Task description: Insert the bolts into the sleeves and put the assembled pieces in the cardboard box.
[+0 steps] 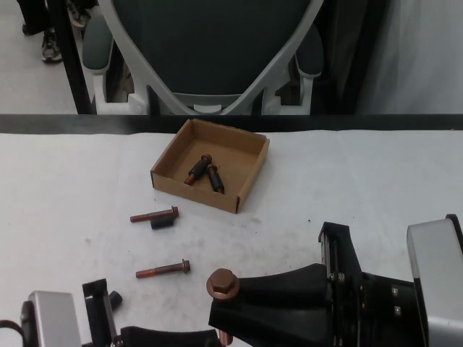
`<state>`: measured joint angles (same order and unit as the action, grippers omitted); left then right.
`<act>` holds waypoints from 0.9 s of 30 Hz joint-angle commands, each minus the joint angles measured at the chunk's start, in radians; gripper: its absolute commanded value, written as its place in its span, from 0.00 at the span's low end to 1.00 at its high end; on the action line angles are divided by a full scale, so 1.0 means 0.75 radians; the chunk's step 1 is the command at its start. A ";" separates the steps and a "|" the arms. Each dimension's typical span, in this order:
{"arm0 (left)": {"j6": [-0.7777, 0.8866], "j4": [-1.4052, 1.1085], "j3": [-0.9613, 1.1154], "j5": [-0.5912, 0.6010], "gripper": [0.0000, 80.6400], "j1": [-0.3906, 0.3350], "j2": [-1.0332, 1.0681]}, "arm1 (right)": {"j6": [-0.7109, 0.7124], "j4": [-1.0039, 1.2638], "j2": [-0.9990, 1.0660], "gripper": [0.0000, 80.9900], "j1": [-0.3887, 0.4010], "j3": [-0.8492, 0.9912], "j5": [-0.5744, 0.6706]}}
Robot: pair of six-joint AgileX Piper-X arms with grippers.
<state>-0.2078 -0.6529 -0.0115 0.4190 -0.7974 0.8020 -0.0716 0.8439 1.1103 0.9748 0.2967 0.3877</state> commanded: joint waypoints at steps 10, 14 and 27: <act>0.063 -0.093 0.025 0.067 0.01 -0.006 -0.002 | -0.021 0.018 -0.009 0.00 0.003 0.004 0.001; 0.068 -0.093 0.025 0.077 0.01 -0.006 -0.002 | -0.026 0.018 -0.009 0.00 0.003 0.004 0.001; 0.068 -0.158 0.026 0.061 0.01 -0.006 -0.002 | -0.045 0.018 -0.009 0.00 0.007 0.004 0.001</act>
<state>-0.1577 -0.7351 -0.0070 0.4583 -0.7974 0.8020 -0.0979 0.8441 1.1103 0.9763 0.2967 0.3877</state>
